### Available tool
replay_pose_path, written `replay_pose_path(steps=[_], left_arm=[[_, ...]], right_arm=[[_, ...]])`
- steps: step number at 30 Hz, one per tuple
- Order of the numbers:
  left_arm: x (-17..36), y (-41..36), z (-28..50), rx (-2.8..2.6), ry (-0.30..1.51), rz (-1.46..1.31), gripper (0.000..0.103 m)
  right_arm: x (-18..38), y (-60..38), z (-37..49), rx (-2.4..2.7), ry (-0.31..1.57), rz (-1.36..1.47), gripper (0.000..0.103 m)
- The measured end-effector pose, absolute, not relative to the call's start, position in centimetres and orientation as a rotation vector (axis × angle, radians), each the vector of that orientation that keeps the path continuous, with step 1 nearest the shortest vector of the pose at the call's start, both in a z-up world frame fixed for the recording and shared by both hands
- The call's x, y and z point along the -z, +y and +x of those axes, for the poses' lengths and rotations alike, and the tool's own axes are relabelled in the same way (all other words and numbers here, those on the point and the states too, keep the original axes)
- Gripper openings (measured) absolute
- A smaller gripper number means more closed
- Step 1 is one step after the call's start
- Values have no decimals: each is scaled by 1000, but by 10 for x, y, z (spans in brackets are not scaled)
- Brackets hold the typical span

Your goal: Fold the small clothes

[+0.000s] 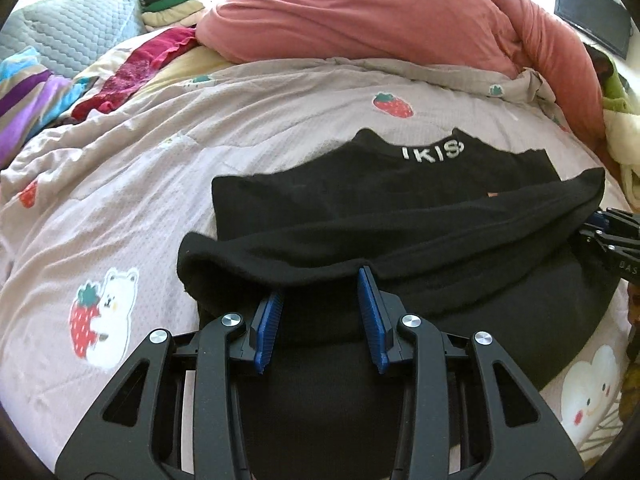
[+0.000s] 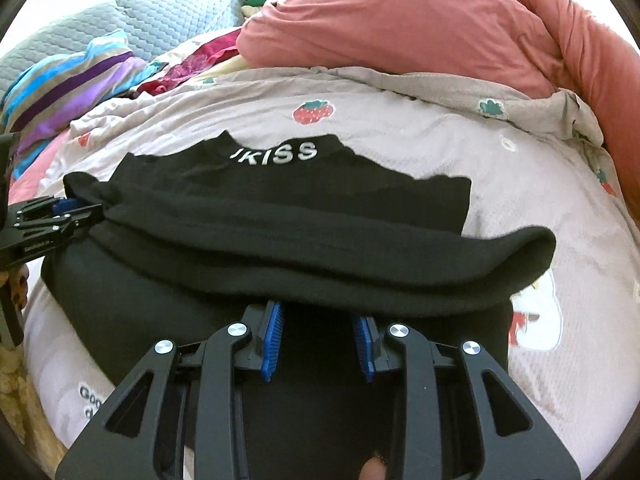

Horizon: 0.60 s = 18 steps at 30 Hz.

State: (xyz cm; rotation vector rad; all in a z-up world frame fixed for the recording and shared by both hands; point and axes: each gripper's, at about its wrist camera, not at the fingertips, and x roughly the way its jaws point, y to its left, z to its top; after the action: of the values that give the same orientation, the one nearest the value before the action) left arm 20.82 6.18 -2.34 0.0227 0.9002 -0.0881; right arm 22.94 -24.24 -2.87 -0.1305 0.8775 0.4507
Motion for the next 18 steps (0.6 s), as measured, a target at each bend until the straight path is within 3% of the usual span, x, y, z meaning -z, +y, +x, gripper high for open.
replay_pose_path(steps=[11,18], left_arm=[[-6,103,222,100,805,-137,30],[-20,135,217,44,758,-196,39]], right_arm=[[20,-240,269,-381,857,-113,30],[15,-254,293,-304,857,-50,30]])
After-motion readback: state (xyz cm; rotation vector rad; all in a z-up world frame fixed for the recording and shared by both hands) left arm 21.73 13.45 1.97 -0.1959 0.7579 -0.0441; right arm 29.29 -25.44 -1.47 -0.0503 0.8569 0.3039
